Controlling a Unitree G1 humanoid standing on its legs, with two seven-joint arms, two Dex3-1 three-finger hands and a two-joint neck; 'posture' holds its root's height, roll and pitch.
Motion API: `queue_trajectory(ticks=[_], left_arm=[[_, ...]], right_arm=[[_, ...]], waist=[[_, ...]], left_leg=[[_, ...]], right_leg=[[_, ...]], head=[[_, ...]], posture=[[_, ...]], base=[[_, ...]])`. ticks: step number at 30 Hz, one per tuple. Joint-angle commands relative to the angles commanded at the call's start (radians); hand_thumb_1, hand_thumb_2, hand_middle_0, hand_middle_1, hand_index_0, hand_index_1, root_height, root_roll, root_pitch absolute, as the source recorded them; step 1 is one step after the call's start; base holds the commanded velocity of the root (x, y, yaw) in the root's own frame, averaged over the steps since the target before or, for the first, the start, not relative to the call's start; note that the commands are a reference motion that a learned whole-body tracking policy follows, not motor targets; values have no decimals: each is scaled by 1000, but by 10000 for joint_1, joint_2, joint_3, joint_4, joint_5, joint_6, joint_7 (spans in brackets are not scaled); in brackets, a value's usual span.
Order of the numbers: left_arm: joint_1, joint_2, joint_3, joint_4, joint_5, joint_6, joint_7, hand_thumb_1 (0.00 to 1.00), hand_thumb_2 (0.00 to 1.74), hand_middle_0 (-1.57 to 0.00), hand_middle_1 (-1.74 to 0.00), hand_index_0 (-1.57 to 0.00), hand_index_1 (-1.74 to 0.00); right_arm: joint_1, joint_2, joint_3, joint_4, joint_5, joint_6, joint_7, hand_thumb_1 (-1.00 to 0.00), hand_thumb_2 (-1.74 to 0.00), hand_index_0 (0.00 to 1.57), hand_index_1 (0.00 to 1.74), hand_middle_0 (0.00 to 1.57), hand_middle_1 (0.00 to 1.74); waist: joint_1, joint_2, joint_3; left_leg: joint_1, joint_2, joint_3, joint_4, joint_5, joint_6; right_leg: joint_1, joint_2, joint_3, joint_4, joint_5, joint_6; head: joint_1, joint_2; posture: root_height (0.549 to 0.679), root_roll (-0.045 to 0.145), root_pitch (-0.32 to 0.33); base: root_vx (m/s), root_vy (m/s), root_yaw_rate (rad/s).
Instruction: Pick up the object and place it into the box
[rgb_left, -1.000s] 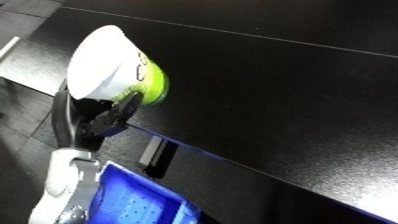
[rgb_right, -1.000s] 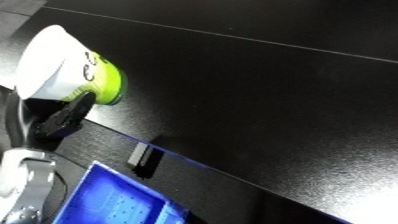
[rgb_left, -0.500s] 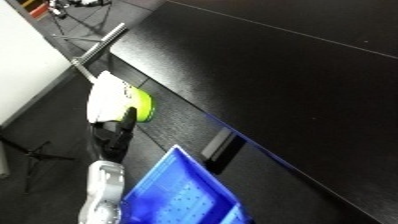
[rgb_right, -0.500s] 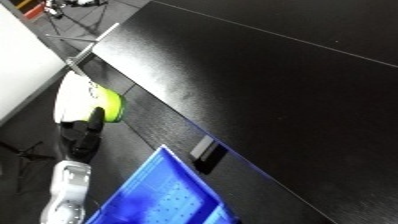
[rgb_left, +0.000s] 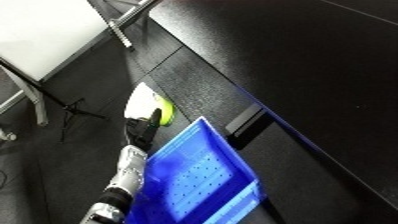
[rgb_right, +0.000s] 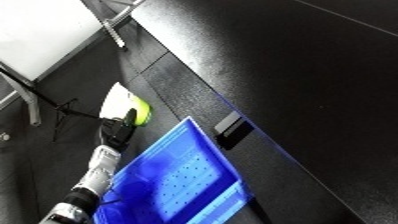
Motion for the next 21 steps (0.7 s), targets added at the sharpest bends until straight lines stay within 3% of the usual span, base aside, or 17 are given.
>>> queue_trajectory(ticks=[8,15,21], left_arm=[[147,-9,-57,2064,344,739,-1030,0,0,0,0,0,0],[220,97,-293,2850,1327,1025,-1340,0,0,0,0,0,0],[124,223,-651,3004,2168,1414,-1786,0,0,0,0,0,0]], right_arm=[[-60,13,114,142,16,-87,127,0,0,0,0,0,0],[-84,-71,212,127,63,-108,165,0,0,0,0,0,0],[-99,-102,274,44,114,-149,147,0,0,0,0,0,0]], waist=[[-100,-94,0],[-172,-65,0],[-187,0,0]], left_leg=[[104,41,9,-230,78,-32],[182,38,24,-404,123,-51],[186,6,47,-450,101,-47]], right_leg=[[193,110,23,-356,72,-43],[268,151,53,-575,129,-53],[247,167,60,-657,173,-44]], head=[[217,8],[348,97],[1038,488]], posture=[[617,39,-50],[620,40,-46],[621,38,-42]], base=[[6,1,-9],[-7,6,-19],[-21,-4,-9]])
